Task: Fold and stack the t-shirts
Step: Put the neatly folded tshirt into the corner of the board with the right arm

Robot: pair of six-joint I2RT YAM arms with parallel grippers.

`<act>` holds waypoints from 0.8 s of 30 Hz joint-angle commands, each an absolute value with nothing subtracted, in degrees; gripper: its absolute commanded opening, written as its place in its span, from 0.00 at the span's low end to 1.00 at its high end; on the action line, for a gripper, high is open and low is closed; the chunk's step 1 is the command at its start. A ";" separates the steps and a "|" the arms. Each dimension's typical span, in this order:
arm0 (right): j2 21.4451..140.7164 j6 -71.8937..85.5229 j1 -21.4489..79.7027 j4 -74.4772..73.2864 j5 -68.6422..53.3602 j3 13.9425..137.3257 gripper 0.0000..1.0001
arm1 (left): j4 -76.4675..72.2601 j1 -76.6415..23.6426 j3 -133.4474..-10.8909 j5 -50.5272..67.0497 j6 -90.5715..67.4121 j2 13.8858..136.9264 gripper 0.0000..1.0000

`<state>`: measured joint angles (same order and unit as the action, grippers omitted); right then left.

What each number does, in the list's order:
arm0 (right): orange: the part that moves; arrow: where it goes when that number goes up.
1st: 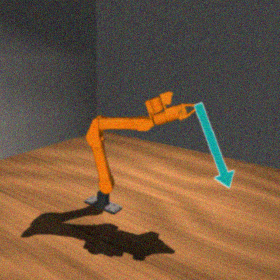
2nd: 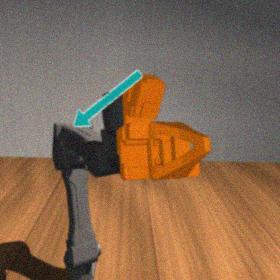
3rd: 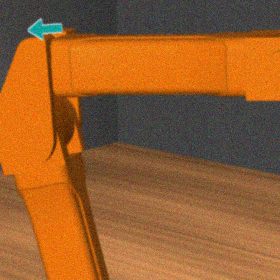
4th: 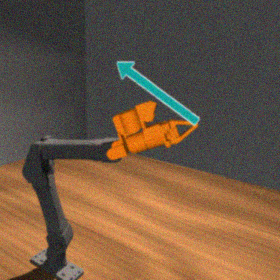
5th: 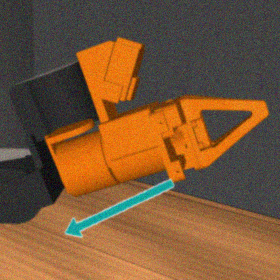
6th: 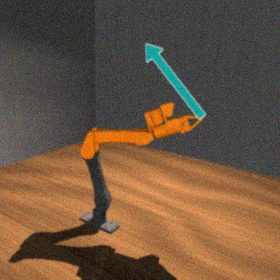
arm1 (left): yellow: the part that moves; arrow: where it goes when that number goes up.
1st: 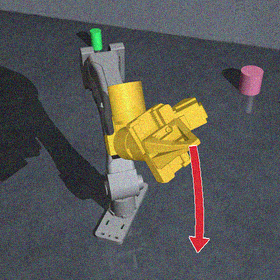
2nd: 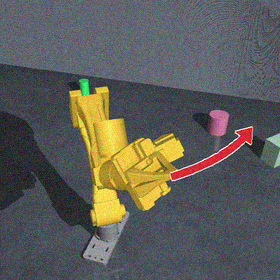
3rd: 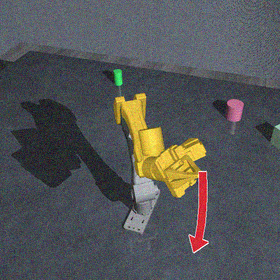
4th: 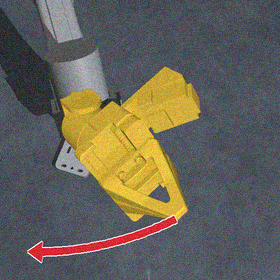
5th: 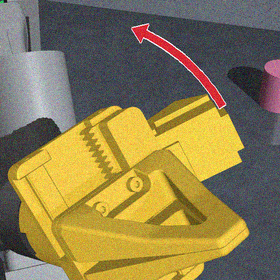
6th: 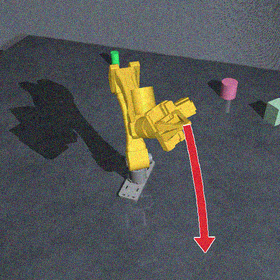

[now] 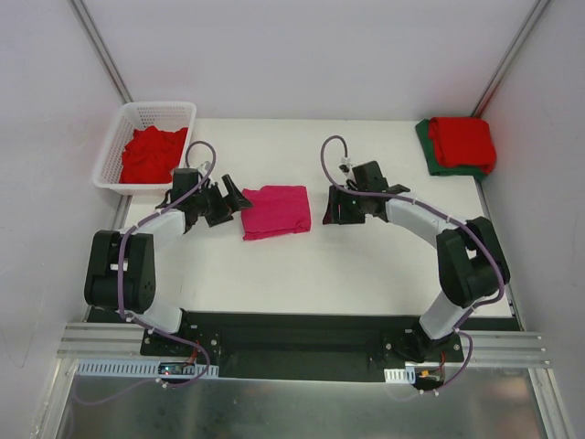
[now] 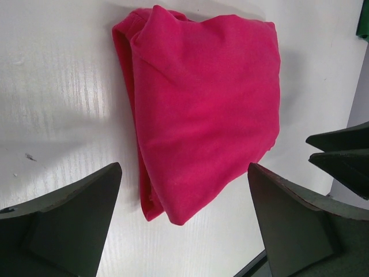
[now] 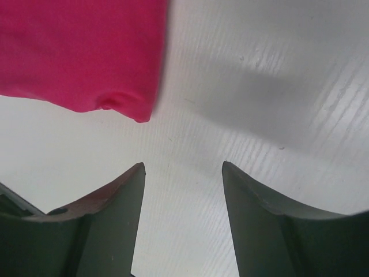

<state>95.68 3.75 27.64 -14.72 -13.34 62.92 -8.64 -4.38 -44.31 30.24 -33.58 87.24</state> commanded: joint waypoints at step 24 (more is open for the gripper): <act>117.42 27.25 17.14 30.59 -52.38 62.31 0.75 | -11.25 -3.60 -45.53 31.91 -33.84 91.93 0.93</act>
<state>116.33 25.98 17.26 26.63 -50.00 59.42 -10.39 -4.38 -44.31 31.48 -33.89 91.77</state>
